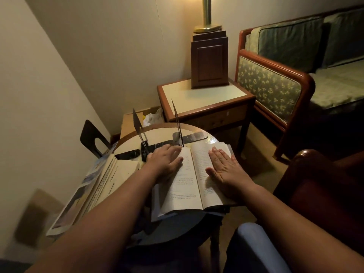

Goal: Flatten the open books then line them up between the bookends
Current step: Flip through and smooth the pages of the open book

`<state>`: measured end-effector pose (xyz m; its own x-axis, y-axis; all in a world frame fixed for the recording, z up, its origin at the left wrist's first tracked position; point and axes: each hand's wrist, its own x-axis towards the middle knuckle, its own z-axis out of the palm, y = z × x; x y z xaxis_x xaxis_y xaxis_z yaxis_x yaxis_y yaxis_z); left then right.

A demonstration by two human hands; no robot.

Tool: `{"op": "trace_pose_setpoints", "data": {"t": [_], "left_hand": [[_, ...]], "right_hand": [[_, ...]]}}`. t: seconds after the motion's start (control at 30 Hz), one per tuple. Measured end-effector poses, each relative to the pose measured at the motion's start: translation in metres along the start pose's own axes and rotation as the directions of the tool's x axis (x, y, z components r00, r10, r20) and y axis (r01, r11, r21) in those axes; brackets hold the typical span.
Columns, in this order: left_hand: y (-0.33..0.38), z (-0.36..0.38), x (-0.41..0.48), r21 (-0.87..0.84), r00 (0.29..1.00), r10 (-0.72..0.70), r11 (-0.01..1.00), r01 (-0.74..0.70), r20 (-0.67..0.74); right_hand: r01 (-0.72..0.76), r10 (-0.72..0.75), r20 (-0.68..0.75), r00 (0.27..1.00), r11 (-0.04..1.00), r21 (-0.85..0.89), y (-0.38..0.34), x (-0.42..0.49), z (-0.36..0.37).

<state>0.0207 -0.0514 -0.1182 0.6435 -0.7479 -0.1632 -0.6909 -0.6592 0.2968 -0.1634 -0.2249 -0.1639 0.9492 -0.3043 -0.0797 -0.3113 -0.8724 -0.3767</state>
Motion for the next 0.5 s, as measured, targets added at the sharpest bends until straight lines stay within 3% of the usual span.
{"op": "trace_pose_setpoints", "data": {"t": [0.3,0.5], "left_hand": [[0.002,-0.045,0.006,-0.046,0.986,0.064,0.997,-0.058,0.154],[0.0,-0.074,-0.004,-0.26,0.974,0.07,0.966,-0.012,0.216]], "right_hand": [[0.032,-0.031,-0.017,0.999,0.999,0.036,0.008,0.001,0.007],[0.055,-0.052,0.079,0.996,0.998,-0.041,0.0,0.002,-0.007]]}}
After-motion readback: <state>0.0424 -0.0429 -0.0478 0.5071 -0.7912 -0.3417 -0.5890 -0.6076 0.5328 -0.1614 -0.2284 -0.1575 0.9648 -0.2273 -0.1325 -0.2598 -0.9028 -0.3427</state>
